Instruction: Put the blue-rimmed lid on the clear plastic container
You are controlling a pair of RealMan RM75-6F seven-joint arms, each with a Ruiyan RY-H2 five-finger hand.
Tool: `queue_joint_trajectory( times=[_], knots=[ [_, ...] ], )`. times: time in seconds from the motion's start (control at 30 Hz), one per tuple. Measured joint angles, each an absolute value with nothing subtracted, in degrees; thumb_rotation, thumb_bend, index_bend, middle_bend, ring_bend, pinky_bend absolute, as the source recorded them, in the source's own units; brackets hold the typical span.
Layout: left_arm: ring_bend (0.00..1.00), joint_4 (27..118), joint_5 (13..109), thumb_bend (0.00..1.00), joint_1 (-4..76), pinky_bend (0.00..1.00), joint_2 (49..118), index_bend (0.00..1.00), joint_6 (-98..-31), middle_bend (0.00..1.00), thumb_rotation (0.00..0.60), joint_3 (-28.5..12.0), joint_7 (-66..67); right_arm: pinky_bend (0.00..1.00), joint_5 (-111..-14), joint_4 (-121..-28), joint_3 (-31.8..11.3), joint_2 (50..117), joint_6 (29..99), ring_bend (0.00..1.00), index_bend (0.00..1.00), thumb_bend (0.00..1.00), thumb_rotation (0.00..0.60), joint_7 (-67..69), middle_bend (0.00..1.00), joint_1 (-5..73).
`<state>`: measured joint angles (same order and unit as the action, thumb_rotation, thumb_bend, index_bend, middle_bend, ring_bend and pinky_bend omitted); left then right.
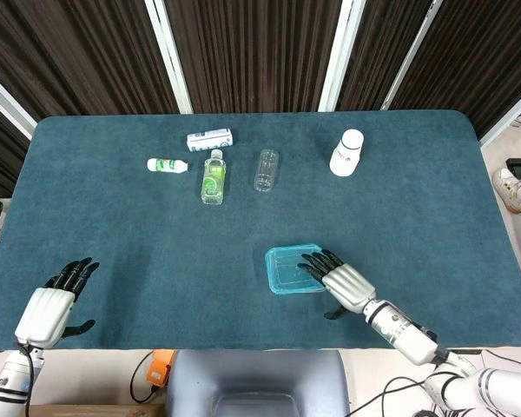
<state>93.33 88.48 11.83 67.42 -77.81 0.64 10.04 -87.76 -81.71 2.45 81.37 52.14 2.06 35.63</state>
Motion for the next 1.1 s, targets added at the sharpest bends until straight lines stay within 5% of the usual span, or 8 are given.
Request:
queue_joint_trajectory(
  times=[1.1],
  knots=[
    [0.10,93.5,88.5,0.42,11.8,0.34,67.4,0.11,-77.7,0.08,0.600,0.7,10.2,0.02,-84.4,-86.6,1.6,80.7,54.7,0.03,0.04,0.24,0.600,-3.6,0.10,32.6]
  ],
)
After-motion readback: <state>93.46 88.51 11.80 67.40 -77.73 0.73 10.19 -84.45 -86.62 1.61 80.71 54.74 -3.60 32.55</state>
